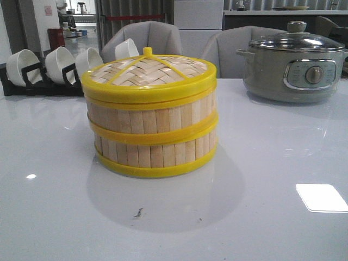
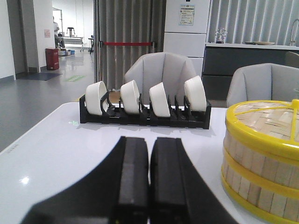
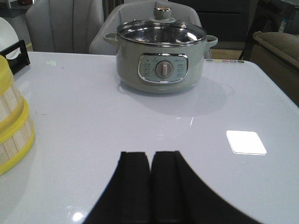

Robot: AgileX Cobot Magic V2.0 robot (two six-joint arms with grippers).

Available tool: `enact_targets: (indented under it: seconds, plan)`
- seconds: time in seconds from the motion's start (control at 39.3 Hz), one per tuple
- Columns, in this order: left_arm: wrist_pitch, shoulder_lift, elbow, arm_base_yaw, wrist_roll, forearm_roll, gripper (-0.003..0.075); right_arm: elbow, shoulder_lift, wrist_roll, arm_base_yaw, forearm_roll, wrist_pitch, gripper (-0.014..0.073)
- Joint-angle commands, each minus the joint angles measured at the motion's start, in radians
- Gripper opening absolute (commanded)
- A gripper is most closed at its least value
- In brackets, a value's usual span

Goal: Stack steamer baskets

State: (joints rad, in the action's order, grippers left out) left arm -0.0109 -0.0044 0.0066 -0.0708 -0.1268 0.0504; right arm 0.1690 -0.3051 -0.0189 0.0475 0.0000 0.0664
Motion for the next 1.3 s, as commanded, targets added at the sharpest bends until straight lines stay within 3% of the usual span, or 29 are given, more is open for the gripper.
enact_targets:
  seconds: [0.0,0.48,0.64,0.97,1.04,1.27]
  plan:
    - [-0.094,-0.014,0.002,0.000,0.005,-0.009,0.0094,0.031,-0.008,0.003,0.005,-0.005,-0.085,0.0071]
    - [-0.094,-0.014,0.002,0.000,0.005,-0.009,0.0094,0.031,-0.003,0.003,0.005,-0.005,-0.084,0.0071]
    - [-0.094,-0.014,0.002,0.000,0.005,-0.009,0.0094,0.016,0.068,0.002,0.005,0.000,-0.052,0.0059]
    - [-0.094,-0.014,0.002,0.000,0.005,-0.009,0.0094,-0.187,0.291,-0.004,0.005,0.000,-0.050,0.0051]
    - [-0.094,-0.014,0.002,0.000,0.005,-0.009,0.0094,-0.184,0.339,-0.007,0.005,0.000,0.015,0.0051]
    - [-0.094,-0.014,0.002,0.000,0.005,-0.009,0.0094,-0.184,0.337,-0.007,0.005,0.000,0.023,0.0051]
